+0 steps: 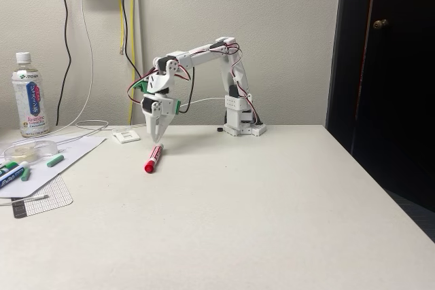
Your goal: Pick up the red marker.
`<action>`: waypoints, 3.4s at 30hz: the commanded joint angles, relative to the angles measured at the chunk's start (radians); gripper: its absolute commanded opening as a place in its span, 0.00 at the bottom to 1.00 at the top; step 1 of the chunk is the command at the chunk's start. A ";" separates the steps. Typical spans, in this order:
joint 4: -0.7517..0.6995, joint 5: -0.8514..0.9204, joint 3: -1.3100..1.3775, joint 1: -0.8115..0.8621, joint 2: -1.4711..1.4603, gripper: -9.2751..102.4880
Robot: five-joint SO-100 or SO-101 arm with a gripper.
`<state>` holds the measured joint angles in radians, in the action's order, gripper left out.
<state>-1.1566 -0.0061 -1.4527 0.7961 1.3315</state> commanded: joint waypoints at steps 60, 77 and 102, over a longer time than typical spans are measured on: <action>0.052 -0.337 -0.032 0.051 -0.052 0.39; 0.075 -0.374 -0.038 0.054 -0.150 0.38; 0.069 -0.397 -0.032 0.048 -0.181 0.08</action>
<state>-1.0738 -0.4142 -1.4696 0.8544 1.1474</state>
